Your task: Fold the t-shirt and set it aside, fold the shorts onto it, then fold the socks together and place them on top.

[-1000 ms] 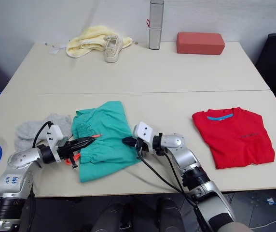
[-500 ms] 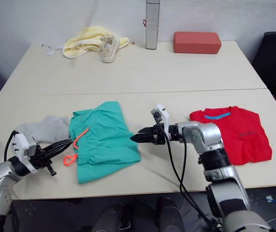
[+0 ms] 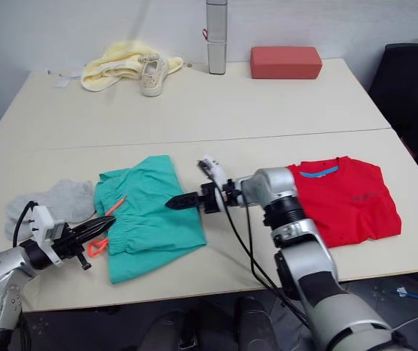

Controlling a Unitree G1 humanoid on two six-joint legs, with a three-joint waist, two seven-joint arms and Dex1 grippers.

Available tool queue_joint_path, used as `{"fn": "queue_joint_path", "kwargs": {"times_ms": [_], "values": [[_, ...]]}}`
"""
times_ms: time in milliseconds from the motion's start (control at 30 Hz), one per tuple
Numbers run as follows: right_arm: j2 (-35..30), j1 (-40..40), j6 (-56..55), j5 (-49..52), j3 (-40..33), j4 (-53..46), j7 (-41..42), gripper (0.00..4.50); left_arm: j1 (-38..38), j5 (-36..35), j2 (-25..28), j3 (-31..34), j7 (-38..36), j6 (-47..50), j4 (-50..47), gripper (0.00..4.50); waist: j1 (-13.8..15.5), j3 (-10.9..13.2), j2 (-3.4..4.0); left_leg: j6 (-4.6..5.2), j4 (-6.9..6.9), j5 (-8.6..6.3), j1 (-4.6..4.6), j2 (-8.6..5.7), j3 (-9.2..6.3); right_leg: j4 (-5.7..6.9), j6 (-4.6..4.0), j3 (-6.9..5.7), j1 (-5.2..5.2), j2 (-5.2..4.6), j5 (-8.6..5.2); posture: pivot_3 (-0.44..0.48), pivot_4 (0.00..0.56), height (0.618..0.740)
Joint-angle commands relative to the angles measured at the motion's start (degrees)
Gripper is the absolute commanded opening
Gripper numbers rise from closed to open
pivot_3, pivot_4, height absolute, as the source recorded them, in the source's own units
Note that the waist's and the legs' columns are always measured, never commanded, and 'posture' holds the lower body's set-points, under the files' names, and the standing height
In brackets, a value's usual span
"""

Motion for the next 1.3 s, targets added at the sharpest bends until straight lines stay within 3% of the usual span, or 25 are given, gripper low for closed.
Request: {"fn": "queue_joint_path", "kwargs": {"times_ms": [33, 133, 233, 400, 633, 1000, 1300], "values": [[4.8, 0.4, 1.9, -0.9, 2.7, 3.5, -0.5, 4.49, 0.3, 1.0, 1.0, -0.2, 0.0, 0.1, -1.0, 0.0, 0.0, 0.0, 0.0, 0.0, -0.01, 0.0, 0.01, 0.0, 0.0, -0.01, 0.0, -0.02, 0.0, 0.0, 0.0, 0.0, 0.15, 0.74], [7.3, 0.4, 0.0, -1.6, 2.1, 4.6, -1.5, 4.49, 0.1, 1.3, 1.1, -0.4, 0.1, 0.1, -0.6, 0.0, 0.1, 0.0, -0.01, 0.0, -0.03, -0.01, 0.01, 0.0, 0.0, -0.03, 0.0, -0.05, 0.0, -0.01, 0.0, 0.0, 0.15, 0.74], [8.9, -0.1, -2.5, -1.1, -2.8, 7.0, -4.7, 3.89, 0.0, 1.6, 1.0, -0.7, -0.3, -0.1, 0.2, 0.0, 0.2, 0.0, -0.03, -0.07, -0.03, -0.05, 0.01, -0.01, 0.0, -0.04, 0.0, -0.04, 0.01, -0.02, 0.0, 0.0, 0.15, 0.74], [5.8, 1.0, -0.6, 0.4, -5.6, 3.7, -4.5, 2.24, 0.0, 1.5, 0.6, -0.6, -0.7, -0.7, 0.4, 0.0, 0.3, 0.0, -0.02, -0.31, -0.03, -0.18, -0.02, -0.04, 0.0, -0.06, 0.0, -0.04, -0.01, -0.07, 0.0, 0.0, 0.15, 0.74], [-1.9, 5.9, 6.7, 5.3, -10.7, -10.8, -6.8, 0.02, -0.7, -0.6, -0.7, -0.3, -2.1, -1.8, 0.1, 0.0, 1.1, 0.0, -0.02, -0.28, -0.03, -0.18, -0.04, -0.08, -0.02, -0.17, 0.02, -0.03, 0.0, -0.15, 0.01, 0.0, 0.15, 0.74], [-6.3, 8.5, 14.2, 13.0, -31.5, -26.2, -18.6, 0.02, -7.0, -2.6, -3.6, -3.7, -3.4, -0.1, -1.3, 0.0, 1.9, 0.0, 0.02, -0.25, -0.07, -0.15, -0.12, -0.09, -0.02, -0.24, 0.03, -0.05, -0.05, -0.12, 0.02, 0.0, 0.15, 0.74], [-6.6, 3.9, 7.0, 21.4, -57.2, -35.3, -38.7, 0.02, -16.9, -2.6, -8.1, -9.9, -5.5, 1.4, 1.5, 0.0, 2.4, 0.0, 0.04, 0.18, -0.07, 0.1, -0.18, -0.14, 0.0, -0.24, 0.09, -0.12, -0.02, -0.09, 0.05, 0.0, 0.15, 0.74]]}}
